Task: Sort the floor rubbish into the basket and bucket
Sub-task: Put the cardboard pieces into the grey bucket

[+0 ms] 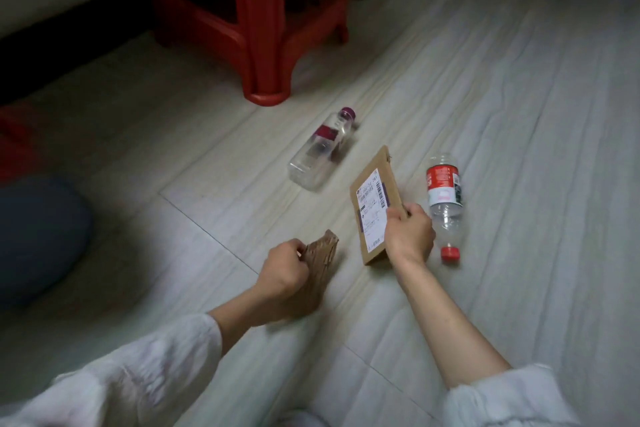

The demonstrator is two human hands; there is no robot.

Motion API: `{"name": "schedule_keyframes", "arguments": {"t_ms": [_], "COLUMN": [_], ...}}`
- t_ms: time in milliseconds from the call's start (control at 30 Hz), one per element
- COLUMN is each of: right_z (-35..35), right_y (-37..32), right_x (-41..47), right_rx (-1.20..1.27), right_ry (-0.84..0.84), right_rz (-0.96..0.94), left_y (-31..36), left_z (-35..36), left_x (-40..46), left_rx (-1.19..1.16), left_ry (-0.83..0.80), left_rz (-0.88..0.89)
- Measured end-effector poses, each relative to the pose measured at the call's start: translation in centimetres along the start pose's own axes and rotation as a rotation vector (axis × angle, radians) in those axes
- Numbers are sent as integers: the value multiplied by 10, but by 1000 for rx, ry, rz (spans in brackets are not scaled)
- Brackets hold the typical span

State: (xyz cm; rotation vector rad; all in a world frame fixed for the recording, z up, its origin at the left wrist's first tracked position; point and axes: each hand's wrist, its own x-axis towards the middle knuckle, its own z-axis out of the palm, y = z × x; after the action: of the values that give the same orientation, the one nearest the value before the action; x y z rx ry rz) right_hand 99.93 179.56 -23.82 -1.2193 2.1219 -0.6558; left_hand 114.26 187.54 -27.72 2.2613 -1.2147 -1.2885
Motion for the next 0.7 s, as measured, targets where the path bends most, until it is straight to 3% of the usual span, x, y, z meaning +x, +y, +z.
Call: {"name": "schedule_keyframes", "arguments": {"t_ms": [267,467,600,700], "right_z": [14,18,35,49], "right_y": [-142,-269,-328,-351], "right_x": [-78,-176,-239,-278], "right_rx": [129,347,414,512], "right_ry": [-57,-109,-248,-318], "right_rz": [-465,-801,-931,-887], "left_y": [7,1,-20,-45], "left_z": [-131,-262,-327,-363], "left_x": [-35,-97,-138,-161], "left_rx": [-391,-624,-692,-736], "left_ry": [513,980,1155,1218], "left_rz": [-34,100,71,53]}}
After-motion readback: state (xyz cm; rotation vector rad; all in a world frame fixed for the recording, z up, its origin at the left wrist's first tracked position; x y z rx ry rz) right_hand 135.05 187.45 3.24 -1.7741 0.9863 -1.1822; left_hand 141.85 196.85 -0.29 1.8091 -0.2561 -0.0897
